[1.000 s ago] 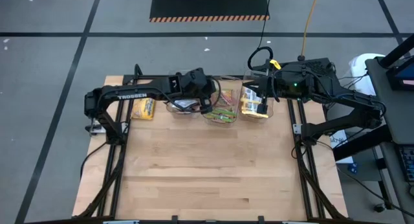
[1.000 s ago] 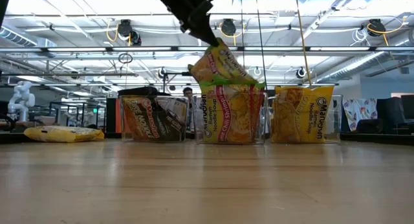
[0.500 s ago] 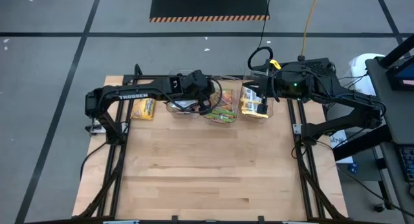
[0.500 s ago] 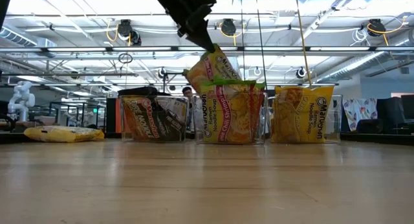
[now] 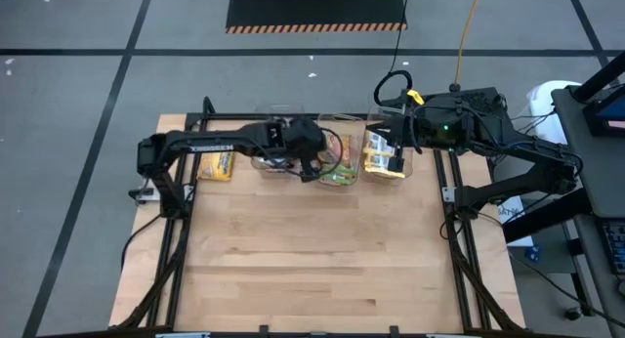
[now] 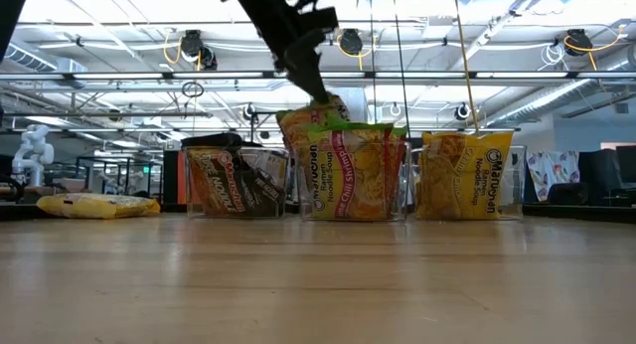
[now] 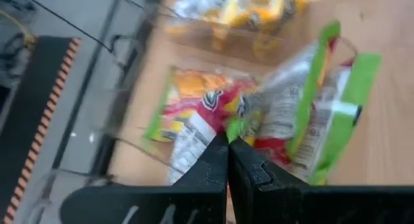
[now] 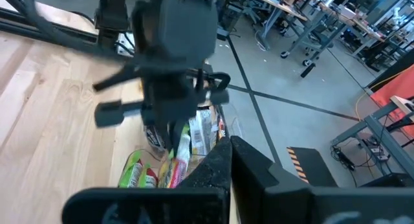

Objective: Sort Maruchan noodles
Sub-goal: Put the green noodle pack into the middle transparent bin

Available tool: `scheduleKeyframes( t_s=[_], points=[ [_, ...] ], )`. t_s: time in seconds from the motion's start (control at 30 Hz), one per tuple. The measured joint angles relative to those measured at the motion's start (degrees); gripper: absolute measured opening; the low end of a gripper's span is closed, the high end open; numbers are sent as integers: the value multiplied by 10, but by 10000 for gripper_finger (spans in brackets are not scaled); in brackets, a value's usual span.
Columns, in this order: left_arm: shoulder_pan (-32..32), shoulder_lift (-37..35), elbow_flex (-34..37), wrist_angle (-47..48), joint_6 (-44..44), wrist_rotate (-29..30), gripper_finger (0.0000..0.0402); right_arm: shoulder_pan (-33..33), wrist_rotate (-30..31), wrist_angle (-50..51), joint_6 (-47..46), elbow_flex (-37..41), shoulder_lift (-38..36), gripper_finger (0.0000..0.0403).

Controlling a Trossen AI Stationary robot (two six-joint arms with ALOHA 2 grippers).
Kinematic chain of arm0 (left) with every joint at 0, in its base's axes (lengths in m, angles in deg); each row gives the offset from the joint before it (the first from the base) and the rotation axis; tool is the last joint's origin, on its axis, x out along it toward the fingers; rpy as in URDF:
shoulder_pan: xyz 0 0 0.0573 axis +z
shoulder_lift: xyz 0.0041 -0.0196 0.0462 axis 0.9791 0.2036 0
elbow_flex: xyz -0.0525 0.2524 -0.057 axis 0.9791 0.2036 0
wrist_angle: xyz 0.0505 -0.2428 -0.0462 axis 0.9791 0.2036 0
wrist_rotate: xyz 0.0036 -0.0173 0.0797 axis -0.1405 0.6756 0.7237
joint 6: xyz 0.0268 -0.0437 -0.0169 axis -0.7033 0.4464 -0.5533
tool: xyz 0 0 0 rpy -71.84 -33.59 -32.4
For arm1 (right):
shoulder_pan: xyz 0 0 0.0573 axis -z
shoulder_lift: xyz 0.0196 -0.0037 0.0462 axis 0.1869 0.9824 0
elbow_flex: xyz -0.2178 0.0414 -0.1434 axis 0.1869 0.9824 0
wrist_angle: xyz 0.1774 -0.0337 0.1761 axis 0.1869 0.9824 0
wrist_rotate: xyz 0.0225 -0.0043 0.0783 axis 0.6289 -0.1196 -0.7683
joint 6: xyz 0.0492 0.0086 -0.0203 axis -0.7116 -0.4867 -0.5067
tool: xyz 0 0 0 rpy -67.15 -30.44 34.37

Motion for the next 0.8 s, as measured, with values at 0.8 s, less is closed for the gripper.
scheduleKeyframes(
  t_s=[0.8],
  points=[
    [-5,43,1,-131,-18,-70,3,0,-2,0,0,0,0,0]
  ],
)
